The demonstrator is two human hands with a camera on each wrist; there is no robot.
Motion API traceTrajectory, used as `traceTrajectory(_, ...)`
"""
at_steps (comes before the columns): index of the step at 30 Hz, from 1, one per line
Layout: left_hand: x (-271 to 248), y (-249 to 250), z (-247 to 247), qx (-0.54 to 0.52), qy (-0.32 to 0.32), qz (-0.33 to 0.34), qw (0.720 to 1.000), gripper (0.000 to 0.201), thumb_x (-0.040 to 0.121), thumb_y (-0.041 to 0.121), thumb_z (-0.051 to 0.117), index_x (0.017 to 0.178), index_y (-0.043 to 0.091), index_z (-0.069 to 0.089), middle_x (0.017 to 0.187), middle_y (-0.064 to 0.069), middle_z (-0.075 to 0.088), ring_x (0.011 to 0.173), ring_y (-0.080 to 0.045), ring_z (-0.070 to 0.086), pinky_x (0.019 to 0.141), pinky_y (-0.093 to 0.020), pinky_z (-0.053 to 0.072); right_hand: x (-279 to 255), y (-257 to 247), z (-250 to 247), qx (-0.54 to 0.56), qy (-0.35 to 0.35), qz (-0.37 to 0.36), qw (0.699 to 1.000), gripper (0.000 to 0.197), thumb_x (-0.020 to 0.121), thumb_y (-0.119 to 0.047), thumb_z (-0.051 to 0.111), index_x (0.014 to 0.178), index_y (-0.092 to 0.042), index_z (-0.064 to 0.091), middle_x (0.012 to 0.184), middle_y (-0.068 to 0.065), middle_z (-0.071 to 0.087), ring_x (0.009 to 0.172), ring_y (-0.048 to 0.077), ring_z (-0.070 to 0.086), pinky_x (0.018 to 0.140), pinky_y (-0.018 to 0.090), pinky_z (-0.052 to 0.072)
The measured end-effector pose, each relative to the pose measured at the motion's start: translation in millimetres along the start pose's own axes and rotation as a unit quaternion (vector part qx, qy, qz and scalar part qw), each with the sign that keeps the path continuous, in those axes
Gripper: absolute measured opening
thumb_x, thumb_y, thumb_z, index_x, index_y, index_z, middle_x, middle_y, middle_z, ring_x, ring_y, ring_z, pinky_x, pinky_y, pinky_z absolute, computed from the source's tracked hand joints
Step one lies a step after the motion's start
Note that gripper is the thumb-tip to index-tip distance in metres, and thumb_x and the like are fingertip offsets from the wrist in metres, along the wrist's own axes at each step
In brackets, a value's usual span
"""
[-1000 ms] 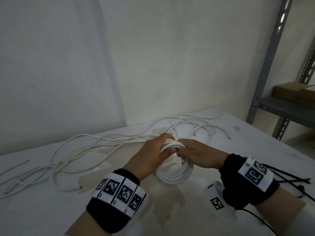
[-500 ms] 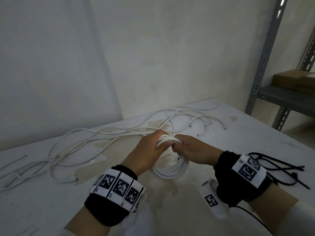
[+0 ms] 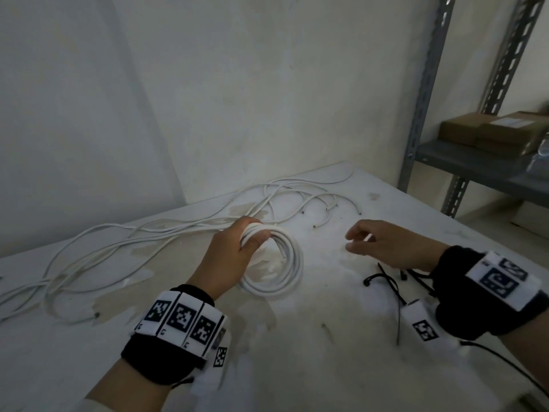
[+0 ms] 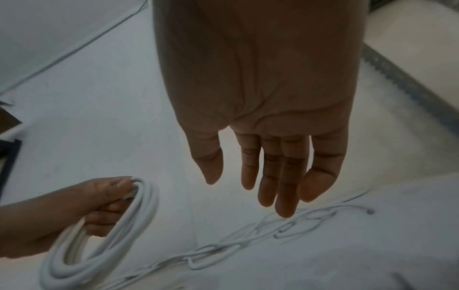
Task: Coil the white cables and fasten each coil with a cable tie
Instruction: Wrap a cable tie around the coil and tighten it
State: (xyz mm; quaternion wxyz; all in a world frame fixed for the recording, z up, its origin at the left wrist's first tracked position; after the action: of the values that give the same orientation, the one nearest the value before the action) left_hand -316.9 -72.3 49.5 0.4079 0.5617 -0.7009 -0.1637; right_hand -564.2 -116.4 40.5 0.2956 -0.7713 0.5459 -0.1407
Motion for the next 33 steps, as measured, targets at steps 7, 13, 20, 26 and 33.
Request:
traceTrajectory(7, 6.2, 10.8, 17.4, 0.002, -0.001, 0.013, 1.0, 0.005, 0.091, 0.026, 0.054, 0.092, 0.021, 0.056, 0.067, 0.012, 0.054, 0.058, 0.008, 0.051, 0.058, -0.007, 0.038, -12.7, 41.2, -8.5, -0.167, -0.063, 0.079, 0.981, 0.023, 0.086, -0.031, 0.062, 0.098, -0.011, 0.057, 0.095, -0.002, 0.05, 0.083, 0.013, 0.048, 0.063, 0.016, 0.036)
traceTrajectory(13, 4.3, 8.0, 15.7, 0.002, 0.002, -0.001, 1.0, 0.012, 0.091, 0.028, 0.054, 0.098, 0.019, 0.058, 0.07, 0.014, 0.055, 0.059, 0.005, 0.052, 0.06, -0.008, 0.039, 1.6, 45.2, 12.9, -0.232, -0.111, 0.089, 0.962, 0.013, 0.081, -0.011, 0.063, 0.089, -0.002, 0.063, 0.095, 0.013, 0.064, 0.069, 0.015, 0.052, 0.051, 0.014, 0.035)
traceTrajectory(20, -0.3, -2.3, 2.3, -0.012, 0.018, -0.024, 0.999, 0.023, 0.091, 0.029, 0.053, 0.108, 0.014, 0.061, 0.093, 0.001, 0.066, 0.082, -0.01, 0.06, 0.074, -0.015, 0.043, 11.9, 0.5, -4.4, -0.054, 0.1, -0.004, 0.993, 0.009, 0.085, -0.012, 0.062, 0.08, -0.016, 0.057, 0.079, -0.001, 0.053, 0.059, 0.009, 0.054, 0.047, 0.009, 0.04)
traceTrajectory(26, -6.1, -8.9, -16.5, -0.019, 0.059, -0.026, 0.998, 0.011, 0.09, 0.03, 0.053, 0.097, 0.024, 0.059, 0.082, 0.017, 0.061, 0.073, 0.015, 0.054, 0.065, -0.002, 0.037, 10.0, -79.5, 27.8, 0.173, 0.064, -0.1, 0.978, 0.005, 0.083, -0.01, 0.065, 0.083, -0.014, 0.062, 0.057, 0.005, 0.063, 0.042, 0.005, 0.059, 0.047, 0.011, 0.043)
traceTrajectory(33, -20.8, -17.8, -42.5, -0.009, 0.139, -0.023, 0.99, 0.005, 0.092, 0.024, 0.053, 0.094, 0.028, 0.053, 0.083, 0.02, 0.059, 0.077, 0.018, 0.054, 0.066, 0.0, 0.036, 21.0, -128.6, 81.5, 0.299, 0.035, -0.046, 0.953, 0.025, 0.074, 0.008, 0.061, 0.062, -0.007, 0.044, 0.053, 0.017, 0.056, 0.03, 0.011, 0.051, 0.034, 0.017, 0.037)
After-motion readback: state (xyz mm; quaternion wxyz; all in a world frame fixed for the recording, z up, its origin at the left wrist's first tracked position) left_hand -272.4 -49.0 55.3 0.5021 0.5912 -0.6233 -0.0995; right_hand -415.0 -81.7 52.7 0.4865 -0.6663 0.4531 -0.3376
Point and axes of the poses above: each hand's wrist, its own x-axis towards the middle knuckle, its own z-axis out of the palm, y = z × x, the point moved 4 cm from there along x, towards the middle knuckle
